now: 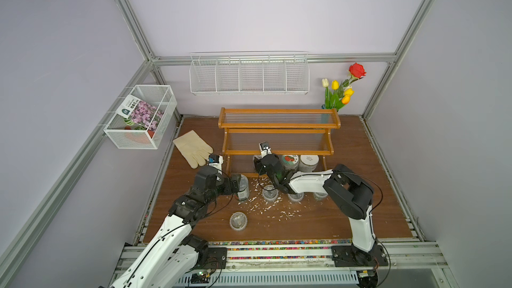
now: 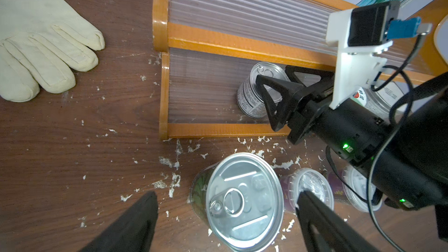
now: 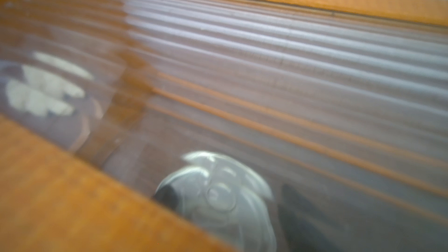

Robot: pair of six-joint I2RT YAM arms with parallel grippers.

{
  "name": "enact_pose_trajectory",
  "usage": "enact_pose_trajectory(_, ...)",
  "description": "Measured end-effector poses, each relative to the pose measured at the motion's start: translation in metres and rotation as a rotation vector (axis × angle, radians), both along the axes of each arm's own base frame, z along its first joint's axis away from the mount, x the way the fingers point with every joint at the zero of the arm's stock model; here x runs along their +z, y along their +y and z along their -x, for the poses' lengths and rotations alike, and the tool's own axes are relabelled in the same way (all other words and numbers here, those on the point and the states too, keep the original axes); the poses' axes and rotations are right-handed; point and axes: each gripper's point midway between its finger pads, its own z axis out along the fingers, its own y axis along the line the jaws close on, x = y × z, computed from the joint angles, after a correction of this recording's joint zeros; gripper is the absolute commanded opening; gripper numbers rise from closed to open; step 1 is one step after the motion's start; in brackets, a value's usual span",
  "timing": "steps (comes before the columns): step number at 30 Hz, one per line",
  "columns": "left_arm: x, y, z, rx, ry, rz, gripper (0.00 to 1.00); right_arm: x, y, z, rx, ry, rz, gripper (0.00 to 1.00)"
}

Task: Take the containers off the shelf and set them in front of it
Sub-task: 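Pick up a container from the shelf.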

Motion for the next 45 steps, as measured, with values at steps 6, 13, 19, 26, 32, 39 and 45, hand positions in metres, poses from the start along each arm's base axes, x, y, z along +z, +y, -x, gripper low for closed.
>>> enact_pose_trajectory(6,0.000,0.000,0.000,-0.006,-0.001,-0.002,0.94,0.004,-0.005,0.010,0.018,0.013,-0.004,0.87)
enact_pose_trajectory(13,-0.001,0.000,0.000,-0.009,0.000,-0.006,0.94,0.008,-0.004,0.015,0.037,0.026,-0.022,0.94)
enact_pose_trajectory(19,-0.003,0.001,0.000,-0.014,-0.001,-0.015,0.94,0.009,0.001,0.014,0.040,0.036,-0.032,0.97)
enact_pose_trajectory(26,-0.003,0.001,0.000,-0.021,-0.002,-0.019,0.94,-0.003,0.011,0.005,0.041,0.061,-0.019,0.98)
enact_pose_trajectory(32,-0.005,0.001,-0.001,-0.030,0.003,-0.023,0.94,-0.013,0.014,-0.001,0.028,0.081,0.003,0.95)
enact_pose_trajectory(39,-0.005,0.001,-0.001,-0.033,0.002,-0.024,0.94,-0.011,0.013,-0.004,0.028,0.079,0.010,0.66)
enact_pose_trajectory(45,-0.005,0.000,0.000,-0.041,0.006,-0.015,0.94,-0.010,0.009,0.000,0.041,0.078,0.018,0.64)
